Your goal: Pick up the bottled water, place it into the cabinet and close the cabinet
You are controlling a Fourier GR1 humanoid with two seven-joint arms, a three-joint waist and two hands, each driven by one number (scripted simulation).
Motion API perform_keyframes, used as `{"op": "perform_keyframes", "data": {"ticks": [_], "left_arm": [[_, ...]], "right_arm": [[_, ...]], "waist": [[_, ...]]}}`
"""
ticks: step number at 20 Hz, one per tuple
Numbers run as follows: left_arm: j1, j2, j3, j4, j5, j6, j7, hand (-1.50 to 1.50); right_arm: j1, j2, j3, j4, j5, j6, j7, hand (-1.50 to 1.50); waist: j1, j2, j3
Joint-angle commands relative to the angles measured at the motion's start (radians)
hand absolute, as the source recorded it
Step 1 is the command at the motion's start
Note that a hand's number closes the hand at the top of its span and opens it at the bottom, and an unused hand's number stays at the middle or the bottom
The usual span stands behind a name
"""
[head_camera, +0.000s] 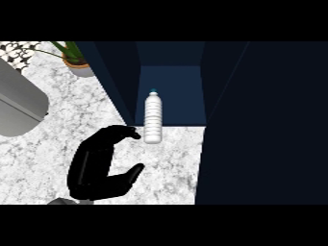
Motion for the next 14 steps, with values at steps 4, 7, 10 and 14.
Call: {"op": "perform_keyframes", "data": {"ticks": [4,7,10,14], "left_arm": [[0.147,0.123,0.117,-0.137,0.078,-0.056,-0.010,-1.50],[0.216,0.124,0.128,-0.132,0.116,-0.104,-0.041,-1.50],[0.233,0.138,0.168,-0.183,0.173,-0.115,-0.015,-1.50],[0.271,0.192,0.240,-0.188,0.223,-0.158,-0.010,-1.50]], "right_arm": [[-0.005,-0.036,0.084,-0.174,0.167,0.017,0.015,1.50],[0.022,-0.081,0.195,-0.201,0.192,0.049,0.065,1.50],[-0.012,-0.128,0.262,-0.219,0.208,0.081,0.092,1.50],[-0.087,-0.124,0.345,-0.195,0.251,0.065,0.130,1.50]], "waist": [[0.009,-0.004,-0.002],[0.005,-0.004,-0.003],[0.016,-0.010,-0.006],[0.018,-0.013,-0.009]]}}
